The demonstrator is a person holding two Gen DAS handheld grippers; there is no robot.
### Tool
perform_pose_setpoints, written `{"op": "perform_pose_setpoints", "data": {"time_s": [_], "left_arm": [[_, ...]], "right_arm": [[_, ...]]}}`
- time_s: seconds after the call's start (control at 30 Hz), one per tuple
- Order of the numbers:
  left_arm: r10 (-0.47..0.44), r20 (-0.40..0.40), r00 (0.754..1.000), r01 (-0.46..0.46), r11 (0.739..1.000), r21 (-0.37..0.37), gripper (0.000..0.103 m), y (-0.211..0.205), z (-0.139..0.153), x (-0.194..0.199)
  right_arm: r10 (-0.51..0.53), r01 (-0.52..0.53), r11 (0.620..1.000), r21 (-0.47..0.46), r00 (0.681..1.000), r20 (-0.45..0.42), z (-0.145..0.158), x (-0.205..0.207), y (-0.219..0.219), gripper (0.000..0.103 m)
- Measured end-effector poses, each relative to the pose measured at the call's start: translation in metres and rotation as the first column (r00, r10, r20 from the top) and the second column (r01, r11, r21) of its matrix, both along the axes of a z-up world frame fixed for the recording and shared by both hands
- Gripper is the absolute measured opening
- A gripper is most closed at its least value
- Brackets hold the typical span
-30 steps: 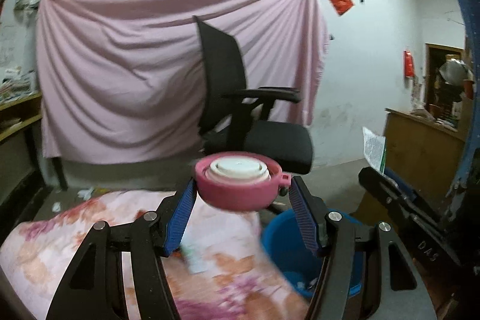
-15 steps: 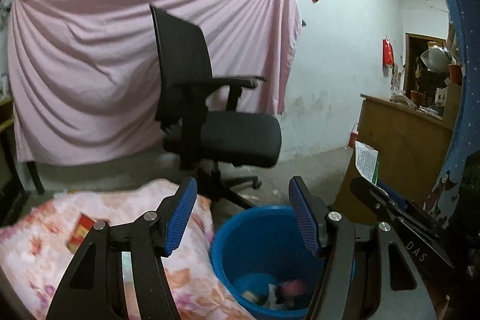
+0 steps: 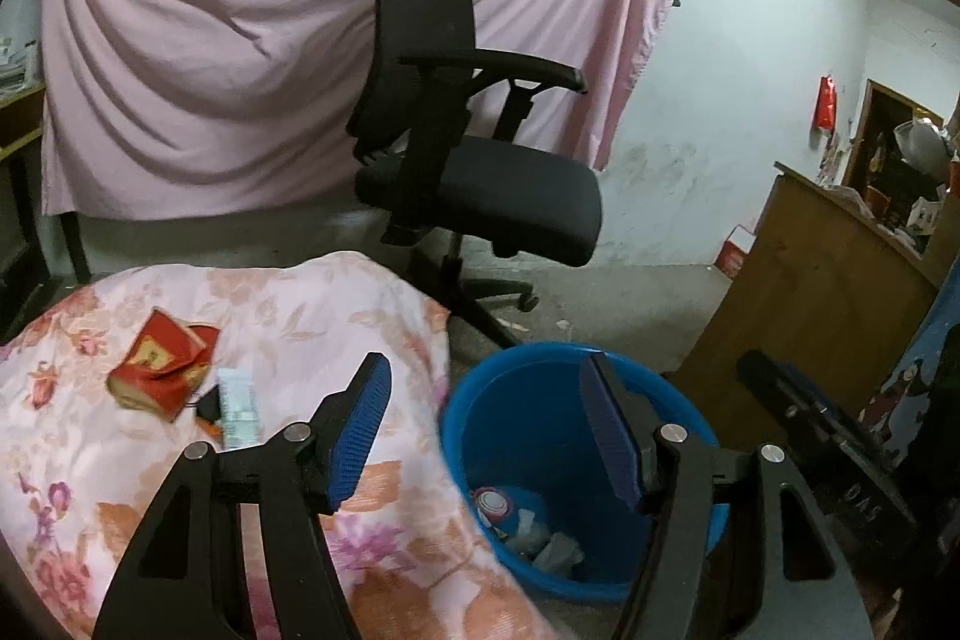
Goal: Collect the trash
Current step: 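Open both grippers over the blue basin to drop the lid and box, then move both grippers back over the bed toward the red cup and white tube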
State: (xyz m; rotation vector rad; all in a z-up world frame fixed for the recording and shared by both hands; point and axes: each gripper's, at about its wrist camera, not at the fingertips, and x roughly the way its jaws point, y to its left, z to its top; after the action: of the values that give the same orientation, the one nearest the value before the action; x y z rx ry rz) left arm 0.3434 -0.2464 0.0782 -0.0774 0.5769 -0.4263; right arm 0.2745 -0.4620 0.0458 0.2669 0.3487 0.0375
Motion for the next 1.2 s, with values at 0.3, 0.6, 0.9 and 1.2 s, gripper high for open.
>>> {"op": "perform_pose_setpoints", "data": {"time_s": [0.3, 0.6, 0.9, 1.2], "left_arm": [[0.055, 0.071, 0.996, -0.055, 0.998, -0.003, 0.074, 0.033, 0.018, -0.017], [0.158, 0.189, 0.969, -0.152, 0.987, -0.043, 0.101, 0.076, 0.039, -0.036], [0.278, 0.297, 0.913, -0.261, 0.96, -0.096, 0.101, 0.132, 0.051, -0.054], [0.379, 0.344, 0.859, -0.37, 0.924, -0.095, 0.101, 0.182, 0.039, -0.06]], "right_arm": [[-0.006, 0.007, 1.0, -0.009, 0.997, 0.081, 0.018, -0.008, 0.014, 0.092], [-0.009, 0.004, 1.0, 0.023, 0.976, 0.216, 0.045, -0.017, 0.044, 0.103], [0.026, -0.028, 1.0, 0.003, 0.944, 0.329, 0.057, -0.019, 0.088, 0.103], [0.108, -0.084, 0.993, -0.082, 0.93, 0.352, 0.049, -0.008, 0.137, 0.103]]}}
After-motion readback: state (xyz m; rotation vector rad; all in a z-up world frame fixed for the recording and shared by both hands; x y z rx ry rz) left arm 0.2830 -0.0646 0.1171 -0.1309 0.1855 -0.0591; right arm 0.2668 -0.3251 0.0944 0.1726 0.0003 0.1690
